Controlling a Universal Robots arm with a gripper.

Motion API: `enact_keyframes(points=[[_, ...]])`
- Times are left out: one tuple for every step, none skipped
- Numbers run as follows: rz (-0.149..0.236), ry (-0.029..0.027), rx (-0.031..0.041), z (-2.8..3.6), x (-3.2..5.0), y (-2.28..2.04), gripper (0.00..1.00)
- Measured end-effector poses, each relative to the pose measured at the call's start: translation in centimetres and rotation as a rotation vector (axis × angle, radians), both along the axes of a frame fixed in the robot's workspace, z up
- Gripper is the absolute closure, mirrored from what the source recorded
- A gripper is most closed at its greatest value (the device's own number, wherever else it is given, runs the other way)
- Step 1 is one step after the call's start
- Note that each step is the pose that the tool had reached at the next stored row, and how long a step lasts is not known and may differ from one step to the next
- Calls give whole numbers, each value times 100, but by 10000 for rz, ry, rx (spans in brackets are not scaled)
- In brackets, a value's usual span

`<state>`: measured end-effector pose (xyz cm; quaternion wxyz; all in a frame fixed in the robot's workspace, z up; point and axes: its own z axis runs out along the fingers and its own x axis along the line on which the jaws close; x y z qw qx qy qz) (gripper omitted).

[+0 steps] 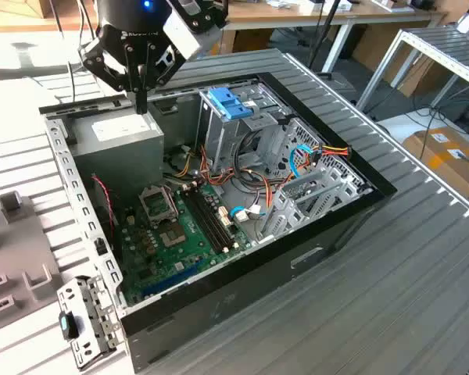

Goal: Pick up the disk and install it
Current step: 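Reach for the disk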

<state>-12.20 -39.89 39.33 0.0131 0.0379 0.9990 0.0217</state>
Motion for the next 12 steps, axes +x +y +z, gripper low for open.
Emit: enact_keyframes(points=[[0,0,0,0,0,0,89],[0,0,0,0,0,0,89],[1,0,0,0,0,0,89],[0,-1,0,0,-1,0,89],[0,0,0,0,-7,0,89],[-1,0,0,0,-14,0,89],[0,-1,1,0,-22,0,89],[0,-1,1,0,-29,0,89],[1,0,0,0,-38,0,89],[0,-1,0,0,-50,0,89],[1,-1,0,0,-57,0,89],[0,0,0,0,-62,0,89]])
